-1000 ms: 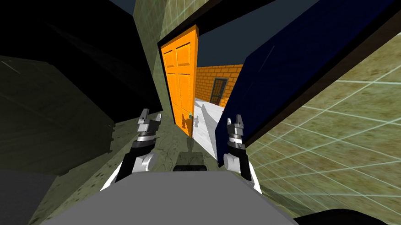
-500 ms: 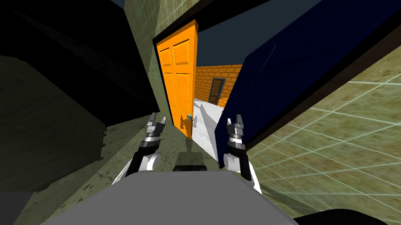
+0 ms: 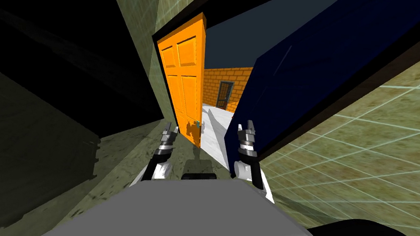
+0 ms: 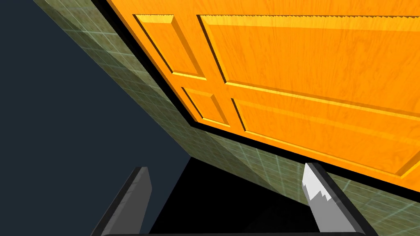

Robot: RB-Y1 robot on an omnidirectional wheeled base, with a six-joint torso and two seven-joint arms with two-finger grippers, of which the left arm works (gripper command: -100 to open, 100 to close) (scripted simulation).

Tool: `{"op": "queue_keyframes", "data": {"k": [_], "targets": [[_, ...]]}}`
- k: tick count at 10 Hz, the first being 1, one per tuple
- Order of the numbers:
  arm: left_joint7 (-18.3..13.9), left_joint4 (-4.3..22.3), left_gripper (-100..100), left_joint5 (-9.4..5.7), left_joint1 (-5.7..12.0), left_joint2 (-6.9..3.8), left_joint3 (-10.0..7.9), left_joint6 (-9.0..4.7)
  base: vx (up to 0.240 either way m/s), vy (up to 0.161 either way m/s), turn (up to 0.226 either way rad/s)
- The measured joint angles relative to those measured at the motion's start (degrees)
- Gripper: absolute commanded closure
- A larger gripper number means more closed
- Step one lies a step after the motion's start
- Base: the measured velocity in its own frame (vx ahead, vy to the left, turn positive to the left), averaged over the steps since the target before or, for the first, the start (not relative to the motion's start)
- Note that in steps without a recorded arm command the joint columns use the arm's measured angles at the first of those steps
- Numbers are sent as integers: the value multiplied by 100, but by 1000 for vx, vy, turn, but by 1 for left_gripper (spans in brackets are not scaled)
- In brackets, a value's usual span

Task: Push the door open

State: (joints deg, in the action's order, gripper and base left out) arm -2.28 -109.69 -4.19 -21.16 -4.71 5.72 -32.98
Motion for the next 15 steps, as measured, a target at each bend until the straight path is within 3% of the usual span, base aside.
{"op": "queue_keyframes", "data": {"k": [3, 4, 8, 10, 13, 15], "targets": [[-7, 494, -100, 46, 156, -20, 126, -64, 80, 79, -91], [-9, 732, -100, 64, 218, -25, 171, -141, 99, 80, -107], [-30, 1366, -100, 119, 396, -66, 340, -188, 71, 80, -80], [-21, 1603, -100, 148, 429, -53, 408, -253, 55, 45, -81], [-27, 2244, -100, 194, 609, -51, 531, -421, 82, 87, -106], [-50, 2508, -100, 217, 674, -83, 615, -425, 76, 89, -89]]}}
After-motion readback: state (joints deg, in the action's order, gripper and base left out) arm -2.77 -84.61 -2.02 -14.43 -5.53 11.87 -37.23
